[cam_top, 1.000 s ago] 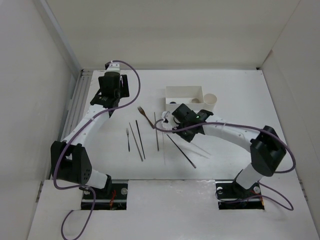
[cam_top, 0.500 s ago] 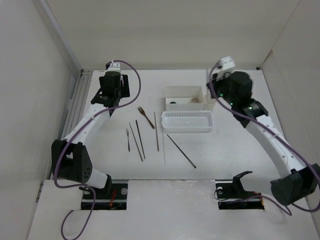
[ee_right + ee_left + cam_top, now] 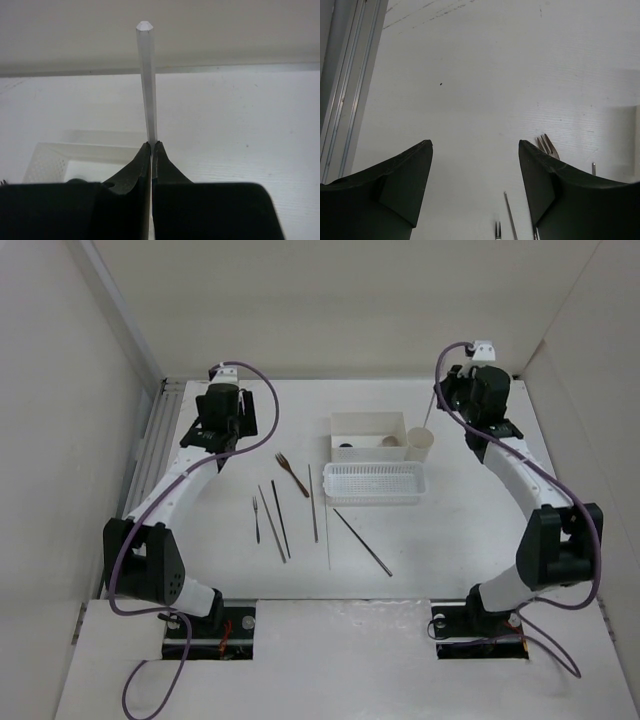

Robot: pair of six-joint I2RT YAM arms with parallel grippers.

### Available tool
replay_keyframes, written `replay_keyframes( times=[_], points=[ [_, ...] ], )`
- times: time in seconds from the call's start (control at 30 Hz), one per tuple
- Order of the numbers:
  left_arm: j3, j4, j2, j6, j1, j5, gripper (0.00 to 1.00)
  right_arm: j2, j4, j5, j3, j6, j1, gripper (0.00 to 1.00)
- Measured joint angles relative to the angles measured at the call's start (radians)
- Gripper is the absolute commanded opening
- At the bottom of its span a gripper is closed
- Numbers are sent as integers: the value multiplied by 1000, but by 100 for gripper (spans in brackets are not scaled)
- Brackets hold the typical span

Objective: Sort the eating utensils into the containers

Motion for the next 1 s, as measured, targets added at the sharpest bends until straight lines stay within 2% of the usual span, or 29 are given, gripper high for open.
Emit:
replay_keyframes(
  times=[0.1, 0.2, 0.33, 0.5, 0.7, 0.9, 1.0],
  points=[
    [0, -3, 3, 0, 6, -1, 67, -34, 2, -23, -9, -89, 40, 0],
    [0, -3, 14, 0, 11, -1, 67, -97, -51, -59, -3, -286, 129, 0],
    [0, -3, 30, 2, 11, -1, 67, -104, -268, -94, 98, -552, 272, 0],
    [0, -2, 49, 8, 11, -4, 67, 22, -529, -63, 243, -785, 388, 0],
    [16, -1, 57, 12, 11, -5, 67, 180, -717, 26, 243, -912, 462, 0],
    [18, 0, 57, 15, 11, -5, 68, 227, -757, 114, 197, -983, 541, 0],
    [18, 0, 57, 16, 11, -4, 68, 251, -756, 147, 197, -995, 562, 16]
  ],
)
